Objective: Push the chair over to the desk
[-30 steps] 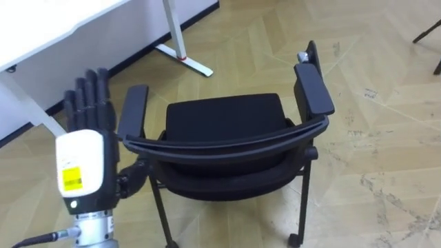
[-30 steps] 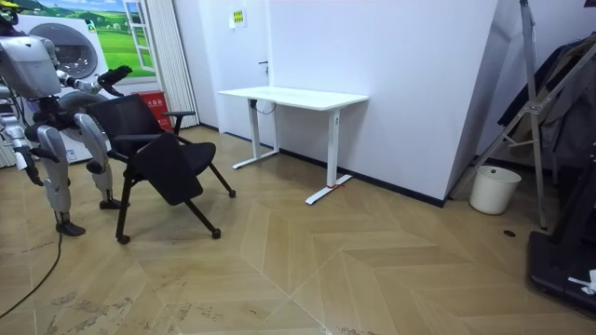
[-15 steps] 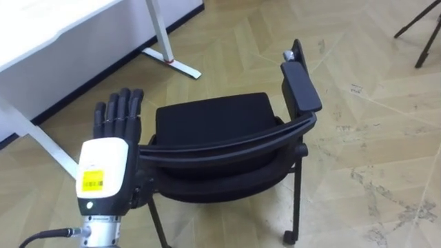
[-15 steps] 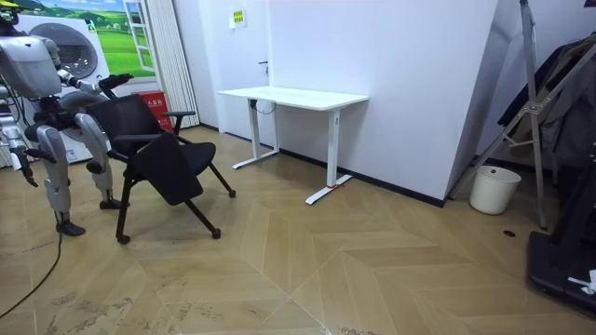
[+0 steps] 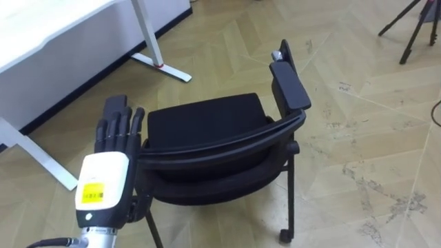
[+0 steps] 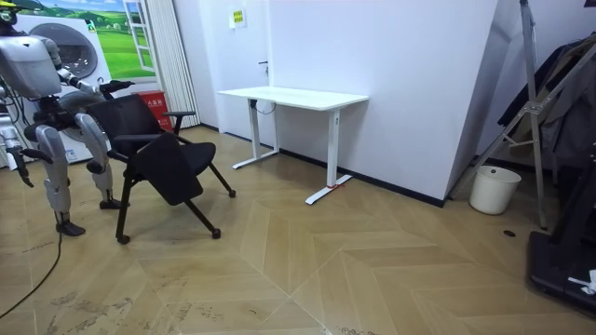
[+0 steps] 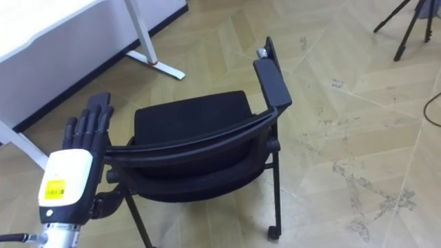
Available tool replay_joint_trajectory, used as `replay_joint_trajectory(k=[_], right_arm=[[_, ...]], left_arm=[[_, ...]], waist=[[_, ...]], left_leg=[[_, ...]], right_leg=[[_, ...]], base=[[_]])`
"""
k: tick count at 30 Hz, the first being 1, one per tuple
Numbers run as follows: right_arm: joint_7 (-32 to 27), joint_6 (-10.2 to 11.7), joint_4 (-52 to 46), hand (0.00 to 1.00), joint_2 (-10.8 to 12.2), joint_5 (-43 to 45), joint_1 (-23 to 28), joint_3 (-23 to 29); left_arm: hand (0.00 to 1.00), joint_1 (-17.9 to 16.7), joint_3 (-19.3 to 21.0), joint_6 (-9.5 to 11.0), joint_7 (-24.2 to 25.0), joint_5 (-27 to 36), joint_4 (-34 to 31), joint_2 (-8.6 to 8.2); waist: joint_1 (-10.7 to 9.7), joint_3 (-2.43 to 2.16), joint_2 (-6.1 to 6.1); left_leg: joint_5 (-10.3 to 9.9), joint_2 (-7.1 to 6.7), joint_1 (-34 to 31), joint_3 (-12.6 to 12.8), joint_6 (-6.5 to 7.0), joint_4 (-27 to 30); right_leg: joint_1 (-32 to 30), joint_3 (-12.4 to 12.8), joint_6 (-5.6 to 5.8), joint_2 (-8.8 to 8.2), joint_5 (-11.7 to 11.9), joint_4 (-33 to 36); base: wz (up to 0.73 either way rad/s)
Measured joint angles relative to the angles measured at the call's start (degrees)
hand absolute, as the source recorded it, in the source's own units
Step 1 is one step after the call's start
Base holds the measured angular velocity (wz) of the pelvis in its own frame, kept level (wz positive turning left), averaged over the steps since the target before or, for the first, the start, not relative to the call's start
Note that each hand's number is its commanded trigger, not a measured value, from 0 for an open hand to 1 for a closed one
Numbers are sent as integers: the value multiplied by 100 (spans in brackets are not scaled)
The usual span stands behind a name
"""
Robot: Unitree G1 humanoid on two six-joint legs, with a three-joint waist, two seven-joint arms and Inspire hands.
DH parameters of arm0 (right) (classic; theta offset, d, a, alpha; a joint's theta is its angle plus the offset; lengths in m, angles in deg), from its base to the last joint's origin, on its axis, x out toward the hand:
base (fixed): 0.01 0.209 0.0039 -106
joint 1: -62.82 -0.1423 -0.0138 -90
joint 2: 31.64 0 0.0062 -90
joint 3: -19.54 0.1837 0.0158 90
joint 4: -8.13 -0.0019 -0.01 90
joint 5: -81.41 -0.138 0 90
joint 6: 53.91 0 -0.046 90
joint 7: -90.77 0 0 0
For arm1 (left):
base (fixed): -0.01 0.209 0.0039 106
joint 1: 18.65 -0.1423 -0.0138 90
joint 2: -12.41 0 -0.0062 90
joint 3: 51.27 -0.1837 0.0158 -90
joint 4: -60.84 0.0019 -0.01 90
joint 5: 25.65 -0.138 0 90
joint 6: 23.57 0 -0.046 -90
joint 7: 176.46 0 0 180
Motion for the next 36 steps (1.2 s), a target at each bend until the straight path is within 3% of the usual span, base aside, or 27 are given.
replay_joint_trajectory(k=[10, 23, 36], right_arm=[[43, 1, -56, 0, -138, -7, 52, -4], [-12, 12, -104, 0, -138, 1, 73, -10], [-1, 36, -270, 0, -135, 151, 188, 0]], left_arm=[[0, 8, 1, -1, -2, -33, 283, 3], [0, 146, -56, 7, -55, -36, 729, 2], [0, 505, -84, 22, -425, -41, 1297, 2]], waist=[[16, 3, 18], [-10, 16, 4], [-133, 21, 7]], left_leg=[[0, 23, 101, 138, 0, -91], [-2, 50, 150, 271, -3, -185], [-7, 66, 190, 363, -11, -210]], right_leg=[[-17, 191, -4, 10, 3, 5], [-96, 351, -13, 24, 9, 9], [-104, 407, -17, 32, 11, 5]], base=[[-8], [-6], [-2]])
